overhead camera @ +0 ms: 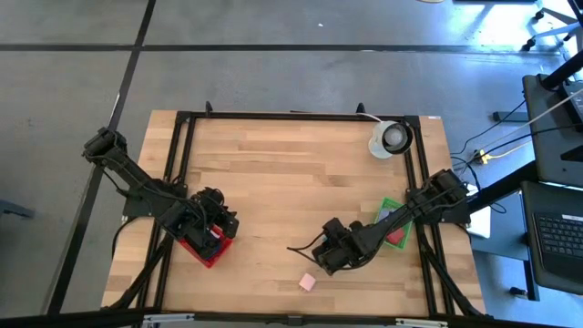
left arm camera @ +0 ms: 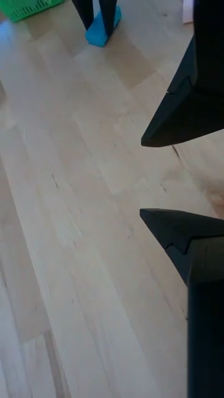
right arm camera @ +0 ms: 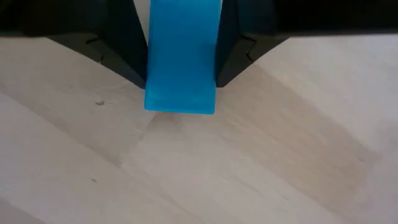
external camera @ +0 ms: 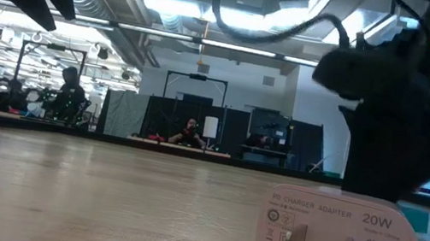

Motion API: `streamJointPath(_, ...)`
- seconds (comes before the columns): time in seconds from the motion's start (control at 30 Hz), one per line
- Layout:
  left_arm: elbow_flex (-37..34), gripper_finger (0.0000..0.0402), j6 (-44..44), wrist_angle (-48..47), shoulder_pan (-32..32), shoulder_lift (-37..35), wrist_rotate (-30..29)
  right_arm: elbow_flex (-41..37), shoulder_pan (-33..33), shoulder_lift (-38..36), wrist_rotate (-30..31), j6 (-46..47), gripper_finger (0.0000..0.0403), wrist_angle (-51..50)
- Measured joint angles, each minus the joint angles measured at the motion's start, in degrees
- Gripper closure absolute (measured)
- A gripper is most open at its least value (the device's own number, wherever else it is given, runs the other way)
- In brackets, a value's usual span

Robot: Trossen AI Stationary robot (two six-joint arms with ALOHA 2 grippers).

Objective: Pick & Place Office items
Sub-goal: Put the light blue digital clock into the red bin

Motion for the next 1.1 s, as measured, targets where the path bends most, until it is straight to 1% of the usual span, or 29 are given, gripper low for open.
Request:
streamJointPath(0.07, 0.0, 0.0233, -0.1, 0.0, 0.0, 0.0, -0.8, 0.8, 0.0, -1.0, 0.3, -0.7, 0.0238, -0.2)
streamJointPath(0.13, 0.0, 0.0233, -1.1, 0.0, 0.0, 0.0, -2.3, 2.1, -0.2, -2.7, 2.3, -2.4, 0.0231, -0.4)
streamJointPath(0.23, 0.0, 0.0233, -3.2, 0.1, 0.0, 0.0, -5.6, 4.4, -0.7, -4.8, 6.9, -6.5, 0.0235, -1.7)
streamJointPath(0.37, 0.0, 0.0233, -3.7, 1.9, 0.0, 0.0, -11.6, 8.7, -1.7, -8.3, 14.2, -16.0, 0.0245, -1.9)
streamJointPath(0.43, 0.0, 0.0233, -2.3, 3.7, 0.0, 0.0, -15.0, 11.1, -2.2, -9.6, 17.1, -21.6, 0.0243, -1.9)
streamJointPath(0.57, 0.0, 0.0233, 3.8, 10.1, 0.0, 0.0, -21.5, 16.1, -3.4, -12.1, 21.7, -32.6, 0.0233, -1.9)
streamJointPath(0.73, 0.0, 0.0233, 12.1, 18.9, 0.0, 0.0, -27.2, 22.1, -4.1, -13.7, 25.3, -47.5, 0.0238, -2.0)
streamJointPath(0.87, 0.0, 0.0233, 16.7, 24.9, 0.1, 0.0, -29.0, 26.1, -4.1, -14.8, 30.0, -58.5, 0.0238, -2.0)
streamJointPath(0.97, 0.0, 0.0233, 18.1, 29.4, 0.6, 0.0, -29.2, 28.7, -4.1, -15.1, 33.7, -66.4, 0.0236, -2.0)
streamJointPath(1.1, 0.0, 0.0229, 18.4, 37.4, 2.4, 0.0, -29.1, 30.5, -4.2, -15.3, 35.3, -76.6, 0.0236, -2.0)
